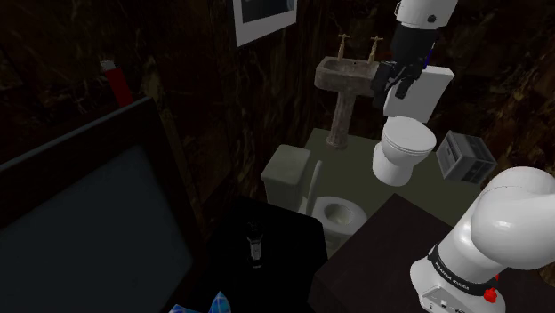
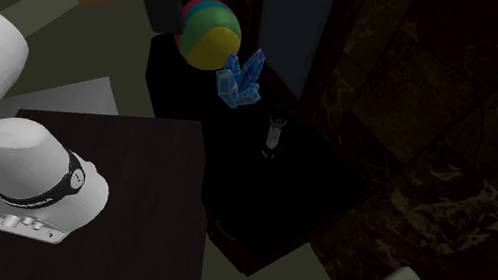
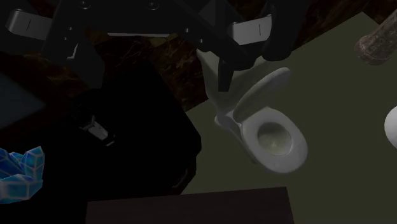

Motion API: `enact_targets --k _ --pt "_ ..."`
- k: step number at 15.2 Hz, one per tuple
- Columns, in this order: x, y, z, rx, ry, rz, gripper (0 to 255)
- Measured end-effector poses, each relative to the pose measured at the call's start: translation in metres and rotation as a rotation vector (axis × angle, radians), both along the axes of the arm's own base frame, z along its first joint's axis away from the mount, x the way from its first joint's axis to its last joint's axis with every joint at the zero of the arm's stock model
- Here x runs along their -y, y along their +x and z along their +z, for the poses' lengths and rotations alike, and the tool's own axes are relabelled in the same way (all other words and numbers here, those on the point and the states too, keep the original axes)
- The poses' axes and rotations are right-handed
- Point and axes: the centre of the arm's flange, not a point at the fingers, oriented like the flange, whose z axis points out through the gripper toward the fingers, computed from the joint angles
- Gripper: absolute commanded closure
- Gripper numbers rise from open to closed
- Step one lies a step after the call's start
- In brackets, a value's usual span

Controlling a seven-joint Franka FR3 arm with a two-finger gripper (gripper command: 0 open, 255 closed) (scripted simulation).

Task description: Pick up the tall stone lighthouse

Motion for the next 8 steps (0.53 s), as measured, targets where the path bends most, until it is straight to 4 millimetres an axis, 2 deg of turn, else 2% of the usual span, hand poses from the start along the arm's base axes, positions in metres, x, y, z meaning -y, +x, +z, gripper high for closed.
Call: enact_targets --k 2,6,8 --pt "-0.003 0.002 -0.005 0.002 -0.002 0.002 0" --pt "-0.030 0.011 -0.041 0.016 -0.018 0.020 0" --pt "-0.051 0.019 -0.064 0.024 -0.026 0.029 0"
